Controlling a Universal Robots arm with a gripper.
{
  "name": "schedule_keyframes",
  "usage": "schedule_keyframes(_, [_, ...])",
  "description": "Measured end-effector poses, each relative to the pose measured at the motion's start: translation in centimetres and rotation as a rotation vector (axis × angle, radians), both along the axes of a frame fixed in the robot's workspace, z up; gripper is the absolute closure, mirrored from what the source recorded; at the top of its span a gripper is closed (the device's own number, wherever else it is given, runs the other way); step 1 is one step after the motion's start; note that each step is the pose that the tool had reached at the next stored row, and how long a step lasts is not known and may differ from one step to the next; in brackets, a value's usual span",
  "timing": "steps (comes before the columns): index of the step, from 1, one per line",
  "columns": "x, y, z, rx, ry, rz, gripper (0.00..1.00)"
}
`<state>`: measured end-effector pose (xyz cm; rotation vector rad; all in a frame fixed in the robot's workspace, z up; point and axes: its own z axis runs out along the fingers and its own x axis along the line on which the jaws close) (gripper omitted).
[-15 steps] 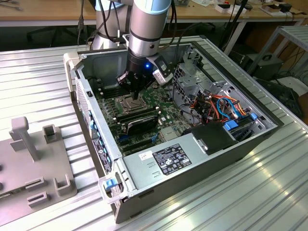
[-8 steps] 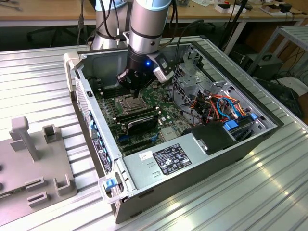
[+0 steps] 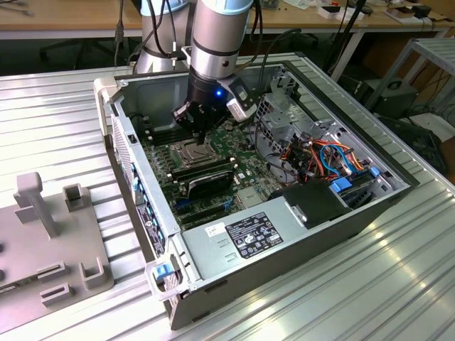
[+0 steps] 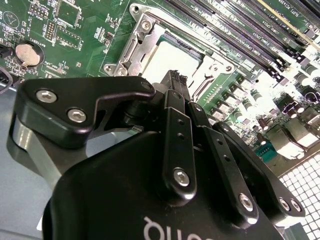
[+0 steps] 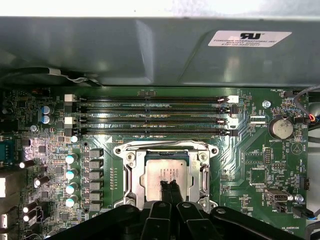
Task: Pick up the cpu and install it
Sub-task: 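Install the second cpu locking lever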
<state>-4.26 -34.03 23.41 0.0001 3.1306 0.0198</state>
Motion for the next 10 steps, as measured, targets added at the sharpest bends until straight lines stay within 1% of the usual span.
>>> schedule_keyframes(5, [0.00,0.00,0.02,-0.0001,0.0000,0.000,0.89])
schedule_keyframes(10, [0.00,-0.02,0.40,0.0000,0.0000,0.000,0.89])
